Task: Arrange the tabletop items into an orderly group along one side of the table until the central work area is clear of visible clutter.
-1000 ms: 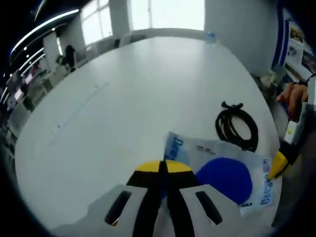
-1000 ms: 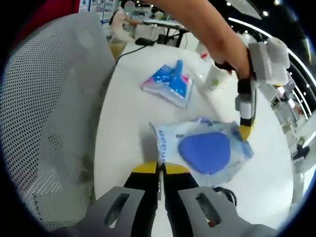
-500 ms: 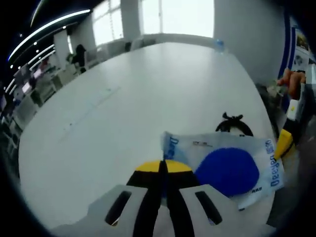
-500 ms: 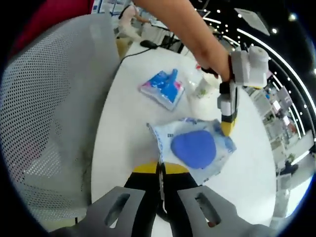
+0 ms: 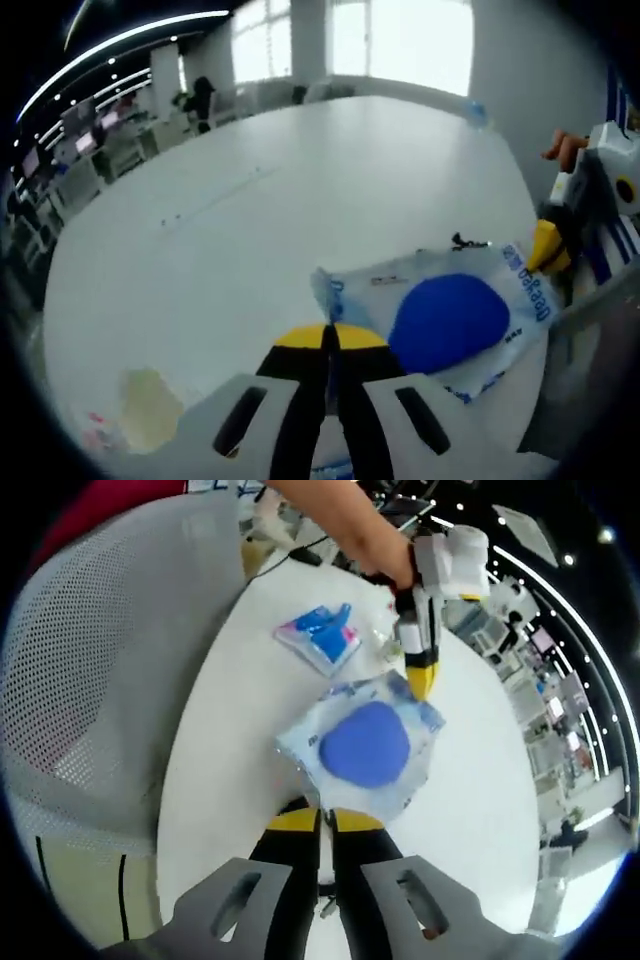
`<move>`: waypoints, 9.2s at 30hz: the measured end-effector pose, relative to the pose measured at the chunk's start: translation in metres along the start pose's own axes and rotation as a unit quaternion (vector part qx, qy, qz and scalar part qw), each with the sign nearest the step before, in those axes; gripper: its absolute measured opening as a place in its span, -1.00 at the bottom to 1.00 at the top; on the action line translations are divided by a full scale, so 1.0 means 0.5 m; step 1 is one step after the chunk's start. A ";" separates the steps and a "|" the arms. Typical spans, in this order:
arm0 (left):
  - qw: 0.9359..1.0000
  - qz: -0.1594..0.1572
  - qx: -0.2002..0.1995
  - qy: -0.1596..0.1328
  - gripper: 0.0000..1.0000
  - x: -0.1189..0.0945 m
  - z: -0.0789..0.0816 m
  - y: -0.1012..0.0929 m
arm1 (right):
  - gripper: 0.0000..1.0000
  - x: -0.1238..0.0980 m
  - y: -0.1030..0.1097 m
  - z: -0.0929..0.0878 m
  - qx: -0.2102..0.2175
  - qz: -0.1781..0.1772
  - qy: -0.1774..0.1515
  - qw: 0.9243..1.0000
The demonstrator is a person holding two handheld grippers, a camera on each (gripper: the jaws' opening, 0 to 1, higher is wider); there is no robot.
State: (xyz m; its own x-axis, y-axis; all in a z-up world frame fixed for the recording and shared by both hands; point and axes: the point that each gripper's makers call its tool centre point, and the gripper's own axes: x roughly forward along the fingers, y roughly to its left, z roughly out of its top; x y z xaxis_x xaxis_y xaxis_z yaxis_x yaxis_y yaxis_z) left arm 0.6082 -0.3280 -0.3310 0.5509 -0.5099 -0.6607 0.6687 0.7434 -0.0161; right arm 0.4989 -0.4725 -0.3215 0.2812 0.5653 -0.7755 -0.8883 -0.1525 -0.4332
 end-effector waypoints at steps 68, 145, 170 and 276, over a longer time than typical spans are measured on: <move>0.992 0.075 -0.101 -0.024 -1.00 -0.026 -0.116 -0.018 | -0.59 -0.014 -0.089 -0.099 0.475 -0.105 -0.048 0.872; 0.985 0.144 -0.078 0.046 -1.00 0.026 -0.086 0.136 | -0.91 0.189 -0.213 -0.146 0.611 -0.013 0.001 0.792; 0.984 0.168 -0.051 0.009 -0.88 -0.001 -0.041 0.132 | -0.91 0.189 -0.210 -0.148 0.615 -0.014 0.004 0.789; 0.981 -0.042 -0.160 -0.100 0.97 -0.407 -0.314 0.031 | 0.82 0.074 0.131 0.417 0.435 0.049 -0.160 0.885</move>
State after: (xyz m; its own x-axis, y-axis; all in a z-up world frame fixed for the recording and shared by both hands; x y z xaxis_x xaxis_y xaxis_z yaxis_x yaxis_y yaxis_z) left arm 0.4279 -0.1446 -0.3146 0.6095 -0.6255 -0.4871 0.5419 0.7771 -0.3200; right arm 0.3753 -0.2925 -0.2830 0.1931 0.8057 -0.5600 -0.8852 0.3892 0.2548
